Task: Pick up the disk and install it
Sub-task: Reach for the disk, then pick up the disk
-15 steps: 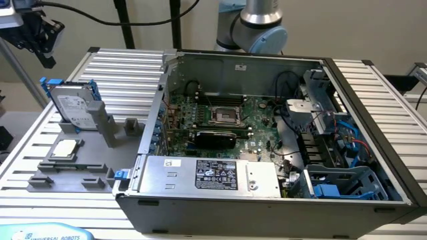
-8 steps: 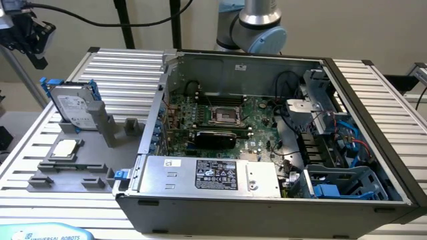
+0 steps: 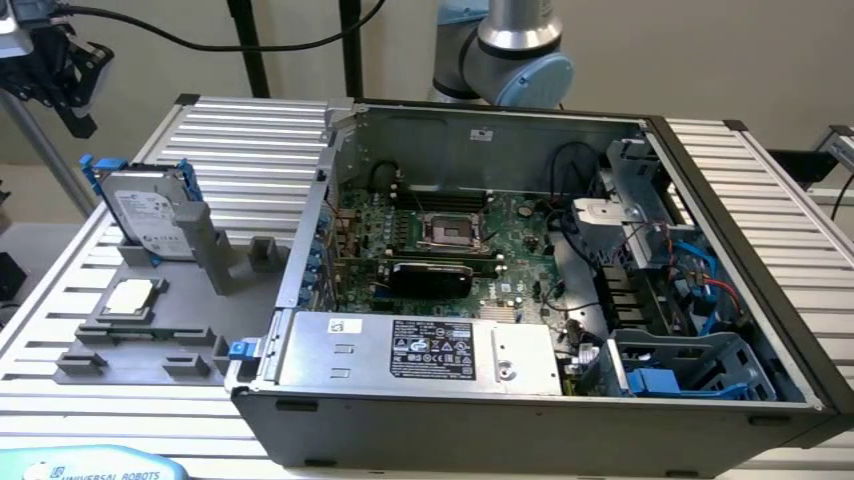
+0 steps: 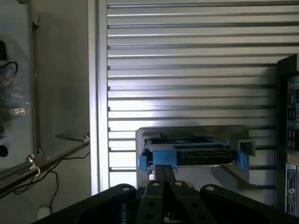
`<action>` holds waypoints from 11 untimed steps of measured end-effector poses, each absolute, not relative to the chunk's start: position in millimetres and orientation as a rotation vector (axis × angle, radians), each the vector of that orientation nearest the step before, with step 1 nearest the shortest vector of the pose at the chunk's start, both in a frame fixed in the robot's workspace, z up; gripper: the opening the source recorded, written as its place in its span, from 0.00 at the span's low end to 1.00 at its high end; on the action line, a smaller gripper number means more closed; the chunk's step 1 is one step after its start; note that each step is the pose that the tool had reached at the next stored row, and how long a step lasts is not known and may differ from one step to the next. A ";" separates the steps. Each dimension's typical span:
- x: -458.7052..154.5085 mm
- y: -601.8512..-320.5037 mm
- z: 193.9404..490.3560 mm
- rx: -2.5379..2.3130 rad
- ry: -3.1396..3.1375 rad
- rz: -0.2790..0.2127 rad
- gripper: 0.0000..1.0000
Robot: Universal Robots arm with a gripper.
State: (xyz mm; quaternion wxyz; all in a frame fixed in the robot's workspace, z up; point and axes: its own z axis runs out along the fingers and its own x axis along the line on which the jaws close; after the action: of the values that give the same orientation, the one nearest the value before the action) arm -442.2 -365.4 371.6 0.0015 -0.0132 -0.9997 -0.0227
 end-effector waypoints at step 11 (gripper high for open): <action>-442.2 -365.3 371.6 -0.042 -3.137 -0.071 0.11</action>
State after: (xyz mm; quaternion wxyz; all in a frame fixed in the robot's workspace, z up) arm -442.2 -365.3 371.6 0.0015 -0.0132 -0.9997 -0.0227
